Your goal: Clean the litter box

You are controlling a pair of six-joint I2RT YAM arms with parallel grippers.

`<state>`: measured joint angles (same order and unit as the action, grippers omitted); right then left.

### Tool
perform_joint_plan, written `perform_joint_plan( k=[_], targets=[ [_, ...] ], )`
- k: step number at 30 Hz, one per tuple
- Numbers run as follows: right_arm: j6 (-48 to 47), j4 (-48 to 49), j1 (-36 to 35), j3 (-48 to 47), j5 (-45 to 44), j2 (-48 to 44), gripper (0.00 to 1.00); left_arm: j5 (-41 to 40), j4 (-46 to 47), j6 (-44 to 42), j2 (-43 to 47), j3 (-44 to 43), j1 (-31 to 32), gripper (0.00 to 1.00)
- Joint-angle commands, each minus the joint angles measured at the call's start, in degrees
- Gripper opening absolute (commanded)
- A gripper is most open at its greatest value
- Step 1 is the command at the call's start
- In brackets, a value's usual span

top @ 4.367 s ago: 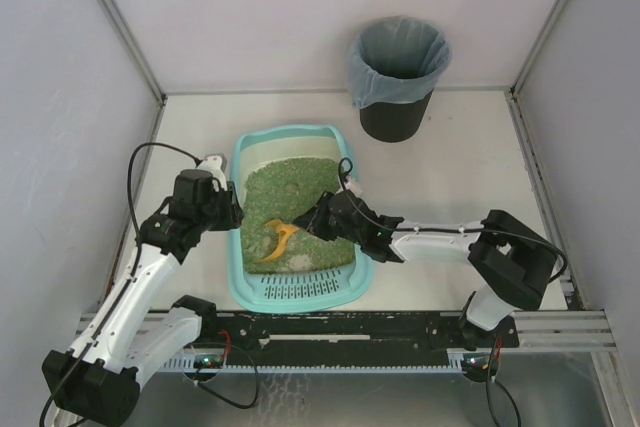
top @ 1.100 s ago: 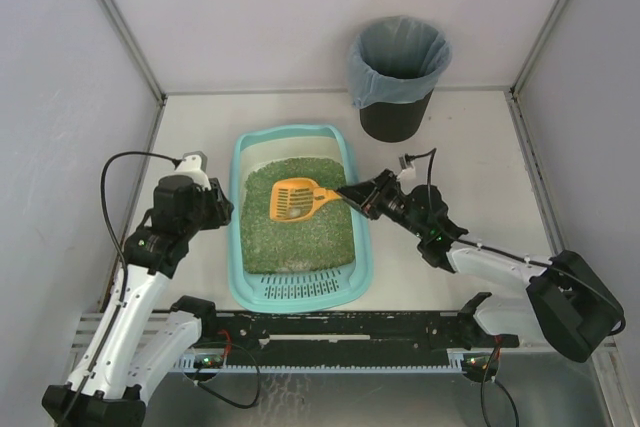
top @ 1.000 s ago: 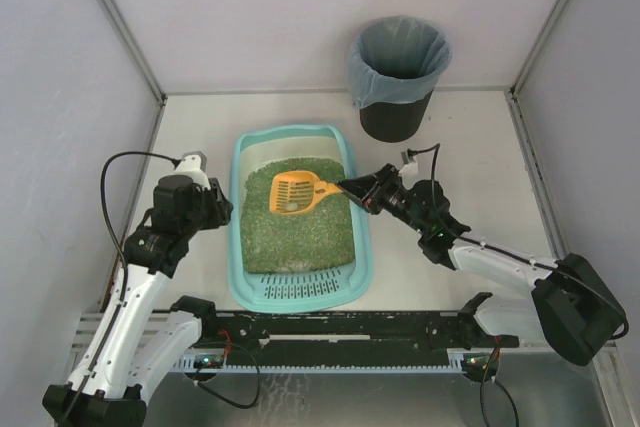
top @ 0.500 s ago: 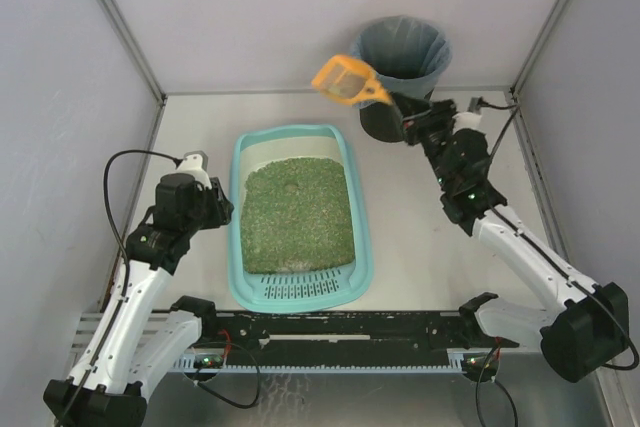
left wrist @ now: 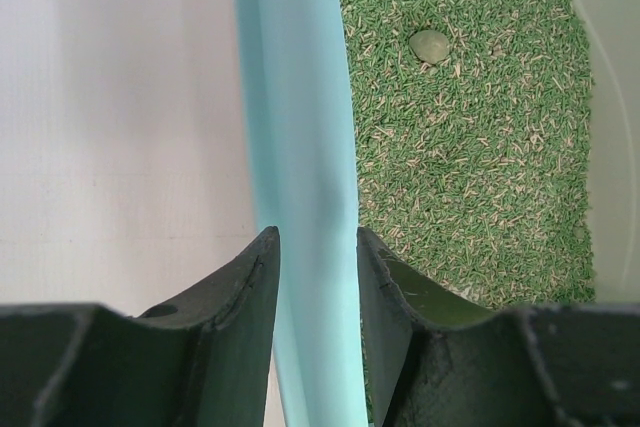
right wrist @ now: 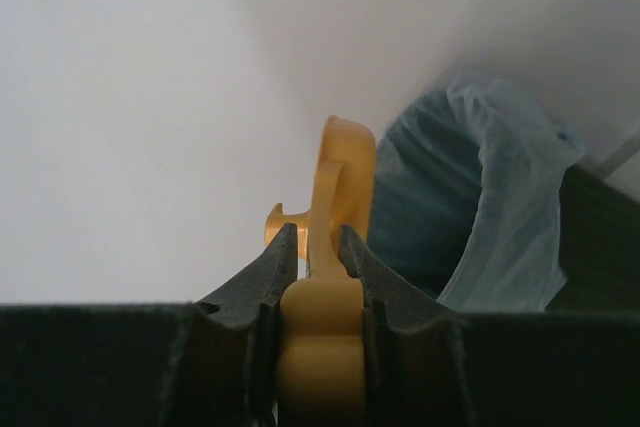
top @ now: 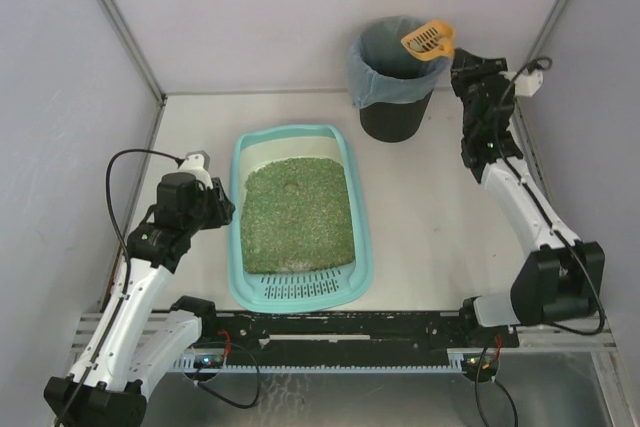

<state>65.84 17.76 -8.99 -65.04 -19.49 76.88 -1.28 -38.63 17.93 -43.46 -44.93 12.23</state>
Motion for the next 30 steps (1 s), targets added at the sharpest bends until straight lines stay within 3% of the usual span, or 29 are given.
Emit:
perform_joint_plan(
  k=[1, 5, 15, 18, 25, 27, 30],
  targets=[
    [-16.0, -2.4, 2.0, -11.4, 6.7, 5.9, 0.0, 0.7, 1.4, 0.0, 0.1, 0.9, -0.4, 0.41],
    [-29.3, -9.3, 3.2, -20.9, 16.4, 12.2, 0.0, 1.2, 1.5, -0.2, -0.2, 1.0, -0.4, 0.4],
    [-52.5, -16.4, 0.8, -29.4, 16.6, 15.2, 0.0, 1.4, 1.4, -0.3, -0.7, 0.9, -0.4, 0.4],
    [-64.9, -23.2, -3.1, -35.7, 12.8, 16.1, 0.0, 2.2, 1.5, -0.4, -1.3, 0.9, -0.4, 0.4],
    [-87.9, -17.7, -12.4, -35.6, -3.0, 13.3, 0.0, 2.3, 1.4, -0.5, -1.6, 0.9, -0.4, 0.4],
    [-88.4, -16.0, -15.5, -34.6, -3.8, 10.9, 0.0, 2.2, 1.5, -0.5, -1.5, 0.9, -0.4, 0.4],
    [-81.2, -17.0, -19.3, -32.6, 4.8, 5.3, 0.0, 2.2, 1.5, -0.5, -1.4, 0.9, -0.4, 0.4]
  ],
)
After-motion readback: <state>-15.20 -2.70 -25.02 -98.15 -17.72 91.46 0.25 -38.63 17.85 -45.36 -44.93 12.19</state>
